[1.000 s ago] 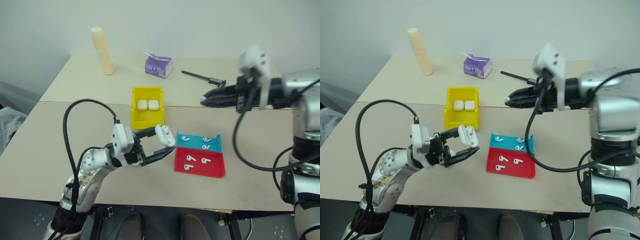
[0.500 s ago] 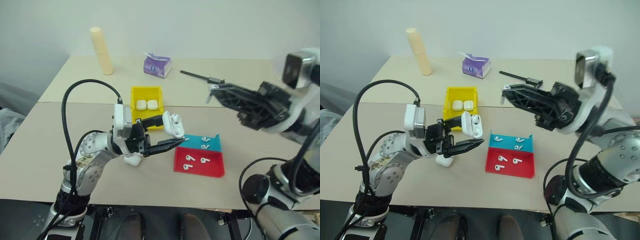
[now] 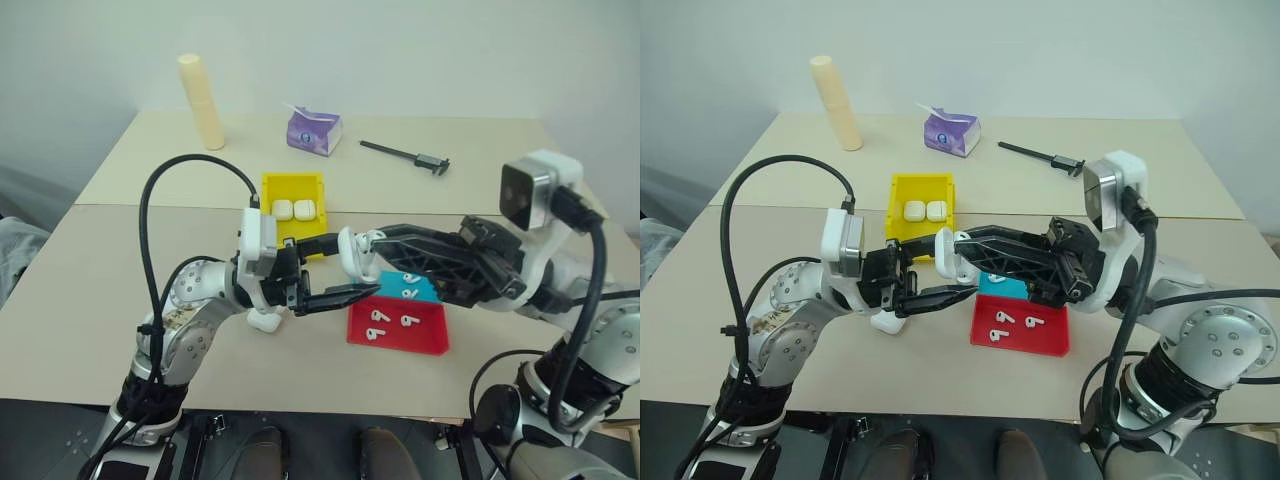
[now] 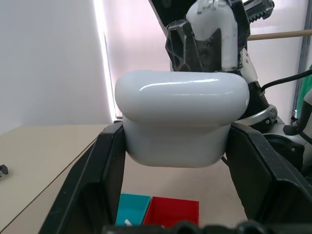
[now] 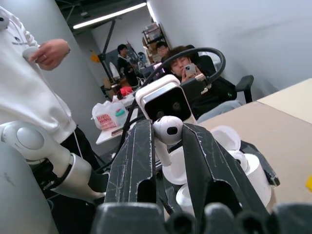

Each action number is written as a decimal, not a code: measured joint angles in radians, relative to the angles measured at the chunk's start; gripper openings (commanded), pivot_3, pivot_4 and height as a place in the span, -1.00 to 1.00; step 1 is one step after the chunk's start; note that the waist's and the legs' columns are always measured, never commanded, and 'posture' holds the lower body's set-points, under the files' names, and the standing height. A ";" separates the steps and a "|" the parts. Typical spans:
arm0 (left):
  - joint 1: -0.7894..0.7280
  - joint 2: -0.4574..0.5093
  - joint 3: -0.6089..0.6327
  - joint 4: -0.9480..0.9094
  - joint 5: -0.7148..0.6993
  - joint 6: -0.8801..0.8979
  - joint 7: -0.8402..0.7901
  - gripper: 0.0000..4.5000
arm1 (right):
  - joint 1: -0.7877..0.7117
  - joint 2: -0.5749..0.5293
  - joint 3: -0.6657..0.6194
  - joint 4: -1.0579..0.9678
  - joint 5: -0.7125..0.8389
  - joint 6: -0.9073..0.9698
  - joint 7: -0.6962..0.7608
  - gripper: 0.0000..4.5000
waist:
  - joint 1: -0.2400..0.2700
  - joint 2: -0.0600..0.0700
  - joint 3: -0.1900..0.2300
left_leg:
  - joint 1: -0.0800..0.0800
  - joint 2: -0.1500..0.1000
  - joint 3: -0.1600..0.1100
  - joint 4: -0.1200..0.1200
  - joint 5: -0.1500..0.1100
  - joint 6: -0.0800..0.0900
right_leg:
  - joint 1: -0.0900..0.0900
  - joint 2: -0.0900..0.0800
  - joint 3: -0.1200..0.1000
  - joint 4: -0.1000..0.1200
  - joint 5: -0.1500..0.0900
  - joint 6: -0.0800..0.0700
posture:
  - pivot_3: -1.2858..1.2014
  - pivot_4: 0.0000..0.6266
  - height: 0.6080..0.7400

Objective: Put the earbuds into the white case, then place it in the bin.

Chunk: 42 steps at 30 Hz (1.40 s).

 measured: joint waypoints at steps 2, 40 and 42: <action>0.000 -0.004 0.000 0.001 0.002 -0.001 -0.003 0.24 | 0.027 -0.031 0.035 0.000 0.029 -0.047 -0.027 -0.72 | 0.001 0.000 0.000 | 0.000 0.000 0.000 0.000 0.000 0.000 | 0.000 0.000 0.000 -0.001 0.000 0.000 | 0.03 -0.52 1.00; 0.011 -0.035 0.001 0.036 0.058 -0.017 -0.013 0.24 | 0.255 -0.387 0.322 -0.020 0.043 -0.528 0.018 0.09 | 0.004 0.000 0.000 | -0.002 0.000 -0.001 0.000 0.000 0.000 | 0.001 0.000 0.000 -0.004 0.001 0.002 | 0.03 -0.52 1.00; 0.010 -0.039 0.001 0.046 0.061 -0.025 -0.017 0.24 | 0.259 -0.418 0.311 -0.018 0.044 -0.539 0.044 0.09 | 0.005 -0.001 0.000 | -0.002 0.000 -0.001 0.000 0.000 0.000 | 0.001 0.000 0.000 -0.004 0.001 0.002 | 0.03 -0.52 1.00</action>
